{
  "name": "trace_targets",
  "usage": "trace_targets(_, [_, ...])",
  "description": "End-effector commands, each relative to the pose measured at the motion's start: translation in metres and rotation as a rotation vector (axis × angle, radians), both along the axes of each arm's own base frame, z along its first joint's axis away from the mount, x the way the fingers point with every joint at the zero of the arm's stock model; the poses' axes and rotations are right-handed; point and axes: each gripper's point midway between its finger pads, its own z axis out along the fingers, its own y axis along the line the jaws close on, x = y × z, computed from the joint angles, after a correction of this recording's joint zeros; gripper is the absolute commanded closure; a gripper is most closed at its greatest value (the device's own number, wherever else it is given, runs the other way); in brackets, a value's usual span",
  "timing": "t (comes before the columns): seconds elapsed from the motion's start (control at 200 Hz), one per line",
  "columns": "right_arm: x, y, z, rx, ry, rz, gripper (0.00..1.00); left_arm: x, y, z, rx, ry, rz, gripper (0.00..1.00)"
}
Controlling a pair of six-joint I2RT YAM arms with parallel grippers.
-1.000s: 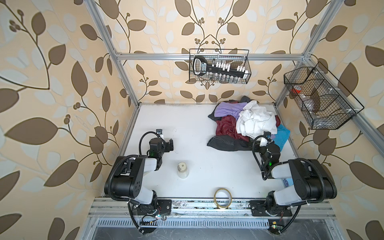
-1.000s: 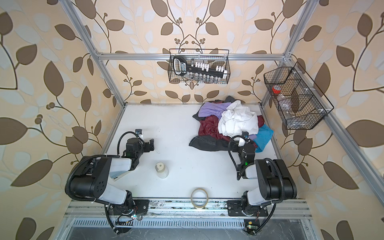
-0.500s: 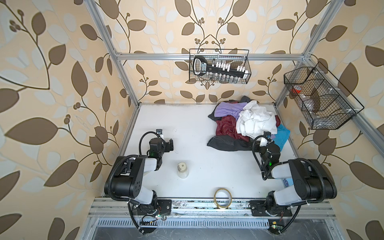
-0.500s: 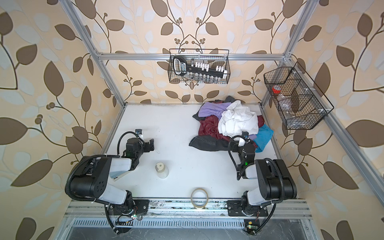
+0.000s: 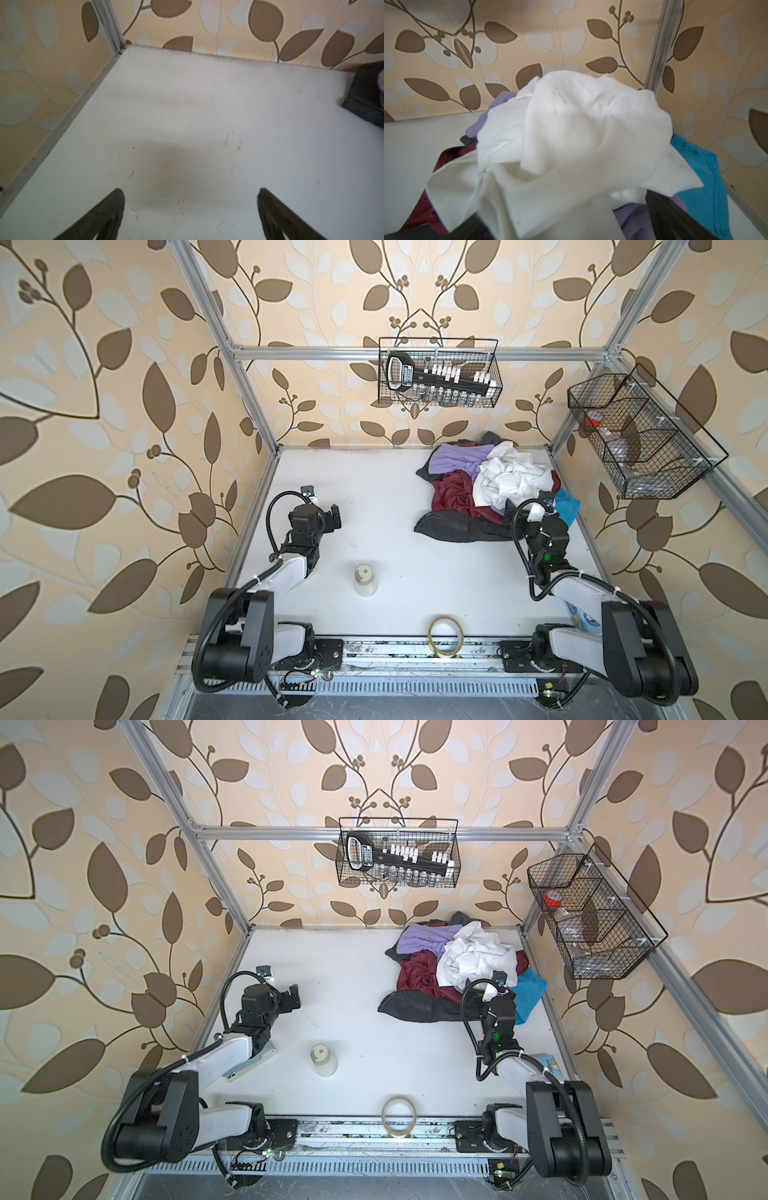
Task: Pick out a specific cloth from the pile
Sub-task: 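Reach the right gripper toward the clothes pile while the left arm raises forward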
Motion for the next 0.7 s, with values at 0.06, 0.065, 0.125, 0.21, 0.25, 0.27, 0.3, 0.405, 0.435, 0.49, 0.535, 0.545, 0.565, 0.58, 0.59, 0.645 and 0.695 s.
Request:
trace_targets(0.06, [-0.015, -0.010, 0.006, 0.031, 0.088, -0.105, 0.01, -0.024, 0.005, 0.041, -0.090, -0.049, 0.059, 0.01])
trace_targets(0.065, [-0.015, -0.009, 0.006, 0.032, 0.090, -0.105, 0.01, -0.025, 0.005, 0.042, -0.092, -0.051, 0.058, 0.01])
trace_targets(0.125, [-0.015, -0.005, 0.015, 0.051, 0.092, -0.087, 0.00, -0.031, 0.000, 0.058, -0.119, -0.080, 0.039, 0.01])
trace_targets(0.21, [-0.013, 0.002, 0.025, 0.061, 0.118, -0.063, 0.00, -0.038, -0.014, 0.079, -0.150, -0.094, -0.044, 0.01])
trace_targets(0.25, [-0.012, 0.005, 0.029, 0.057, 0.134, -0.056, 0.00, -0.041, -0.022, 0.086, -0.158, -0.087, -0.092, 0.01])
trace_targets(0.27, [-0.012, 0.006, 0.031, 0.055, 0.142, -0.057, 0.00, -0.043, -0.027, 0.090, -0.164, -0.081, -0.116, 0.01])
trace_targets(0.3, [-0.011, 0.008, 0.034, 0.050, 0.156, -0.053, 0.00, -0.045, -0.034, 0.094, -0.169, -0.068, -0.159, 0.01])
trace_targets(0.405, [-0.010, 0.018, 0.046, 0.034, 0.180, -0.022, 0.00, -0.051, -0.062, 0.101, -0.216, -0.018, -0.313, 0.01])
trace_targets(0.435, [-0.010, 0.020, 0.050, 0.030, 0.185, -0.013, 0.00, -0.052, -0.071, 0.103, -0.237, -0.009, -0.360, 0.01])
trace_targets(0.49, [-0.008, 0.028, 0.057, 0.027, 0.190, 0.013, 0.00, -0.056, -0.090, 0.105, -0.276, 0.011, -0.459, 0.01])
trace_targets(0.535, [-0.006, 0.036, 0.062, 0.024, 0.200, 0.044, 0.00, -0.059, -0.104, 0.105, -0.306, 0.029, -0.538, 0.01])
trace_targets(0.545, [-0.006, 0.038, 0.063, 0.023, 0.201, 0.050, 0.00, -0.060, -0.107, 0.105, -0.312, 0.032, -0.555, 0.01])
trace_targets(0.565, [-0.004, 0.043, 0.065, 0.022, 0.208, 0.069, 0.00, -0.061, -0.112, 0.105, -0.323, 0.041, -0.584, 0.01])
trace_targets(0.58, [-0.003, 0.046, 0.066, 0.022, 0.214, 0.083, 0.00, -0.063, -0.116, 0.106, -0.333, 0.046, -0.610, 0.01])
trace_targets(0.59, [-0.002, 0.049, 0.066, 0.022, 0.220, 0.094, 0.00, -0.064, -0.119, 0.105, -0.340, 0.052, -0.624, 0.01])
trace_targets(0.645, [0.003, 0.064, 0.069, 0.020, 0.251, 0.149, 0.00, -0.068, -0.131, 0.105, -0.371, 0.071, -0.690, 0.01])
trace_targets(0.695, [0.008, 0.081, 0.071, 0.001, 0.279, 0.196, 0.00, -0.073, -0.141, 0.105, -0.395, 0.081, -0.758, 0.01])
